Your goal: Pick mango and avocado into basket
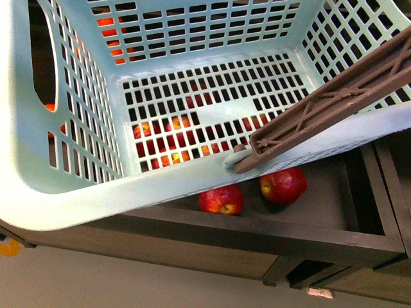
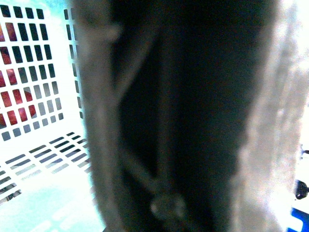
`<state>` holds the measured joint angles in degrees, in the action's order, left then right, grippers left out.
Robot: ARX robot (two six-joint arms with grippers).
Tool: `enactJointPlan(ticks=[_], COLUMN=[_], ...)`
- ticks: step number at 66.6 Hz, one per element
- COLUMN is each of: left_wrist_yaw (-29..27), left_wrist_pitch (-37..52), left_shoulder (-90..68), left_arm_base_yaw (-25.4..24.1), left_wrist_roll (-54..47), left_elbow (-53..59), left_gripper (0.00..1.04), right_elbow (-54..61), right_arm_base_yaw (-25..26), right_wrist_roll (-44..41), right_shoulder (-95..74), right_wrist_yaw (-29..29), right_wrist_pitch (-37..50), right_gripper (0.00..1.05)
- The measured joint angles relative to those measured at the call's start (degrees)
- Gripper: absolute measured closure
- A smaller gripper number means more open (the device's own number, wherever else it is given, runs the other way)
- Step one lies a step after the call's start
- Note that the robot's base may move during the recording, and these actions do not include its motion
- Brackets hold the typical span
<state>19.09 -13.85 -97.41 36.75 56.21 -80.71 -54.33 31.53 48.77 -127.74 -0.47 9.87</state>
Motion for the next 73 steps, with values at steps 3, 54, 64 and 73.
enactJointPlan(ticks=[3, 54, 64, 73], left_wrist_yaw=[0.0, 0.0, 0.0, 0.0], left_wrist_pitch=[0.0, 0.0, 0.0, 0.0], left_shoulder=[0.0, 0.0, 0.0, 0.0], left_arm_base_yaw=[0.0, 0.0, 0.0, 0.0], left_wrist_roll=[0.0, 0.0, 0.0, 0.0], left_elbow=[0.0, 0.0, 0.0, 0.0], left_gripper=[0.92, 0.92, 0.92, 0.92], right_elbow=[-1.0, -17.7, -19.3, -21.2], right_arm_base_yaw=[-0.1, -0.3, -0.3, -0.3], right_wrist_roll=[0.3, 2.7, 2.7, 2.6], right_shoulder=[-0.7, -13.1, -14.5, -15.8], right_wrist_yaw=[-0.1, 1.0, 1.2, 1.8], right_wrist_pitch=[-0.3, -6.6, -7.3, -8.2], right_gripper=[0.09, 0.09, 0.09, 0.09])
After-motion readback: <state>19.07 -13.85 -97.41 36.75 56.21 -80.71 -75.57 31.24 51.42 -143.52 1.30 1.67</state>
